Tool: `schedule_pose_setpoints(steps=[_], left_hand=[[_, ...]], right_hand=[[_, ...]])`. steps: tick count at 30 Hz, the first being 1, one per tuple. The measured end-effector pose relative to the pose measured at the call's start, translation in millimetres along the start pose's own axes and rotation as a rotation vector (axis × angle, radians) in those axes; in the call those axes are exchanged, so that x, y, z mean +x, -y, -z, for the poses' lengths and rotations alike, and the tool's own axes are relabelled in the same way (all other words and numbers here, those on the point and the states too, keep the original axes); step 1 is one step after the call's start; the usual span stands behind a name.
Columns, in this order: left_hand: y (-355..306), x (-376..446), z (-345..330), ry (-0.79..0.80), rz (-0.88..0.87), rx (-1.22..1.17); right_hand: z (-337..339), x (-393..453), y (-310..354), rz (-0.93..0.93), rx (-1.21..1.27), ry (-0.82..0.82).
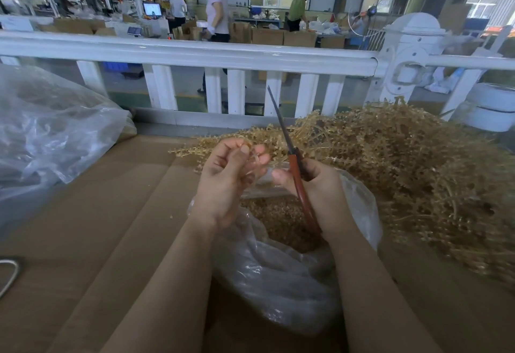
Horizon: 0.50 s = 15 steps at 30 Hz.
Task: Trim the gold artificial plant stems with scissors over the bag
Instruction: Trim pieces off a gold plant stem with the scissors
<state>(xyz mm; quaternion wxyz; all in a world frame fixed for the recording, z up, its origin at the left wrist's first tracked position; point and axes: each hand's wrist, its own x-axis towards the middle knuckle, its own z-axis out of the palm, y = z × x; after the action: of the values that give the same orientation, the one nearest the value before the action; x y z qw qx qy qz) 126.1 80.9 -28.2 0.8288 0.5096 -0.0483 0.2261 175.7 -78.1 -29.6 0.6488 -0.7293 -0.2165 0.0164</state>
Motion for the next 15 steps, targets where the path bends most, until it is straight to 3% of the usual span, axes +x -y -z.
schedule_pose_setpoints(steps=[5, 15], left_hand=[[0.6, -0.7, -0.6, 0.06, 0.06, -0.054], [0.9, -7.7, -8.1, 0.214, 0.155, 0.244]], right_hand=[[0.7, 0.5, 1.1, 0.031, 0.093, -0.033], [-2.5, 2.0, -0.3, 0.059, 0.132, -0.065]])
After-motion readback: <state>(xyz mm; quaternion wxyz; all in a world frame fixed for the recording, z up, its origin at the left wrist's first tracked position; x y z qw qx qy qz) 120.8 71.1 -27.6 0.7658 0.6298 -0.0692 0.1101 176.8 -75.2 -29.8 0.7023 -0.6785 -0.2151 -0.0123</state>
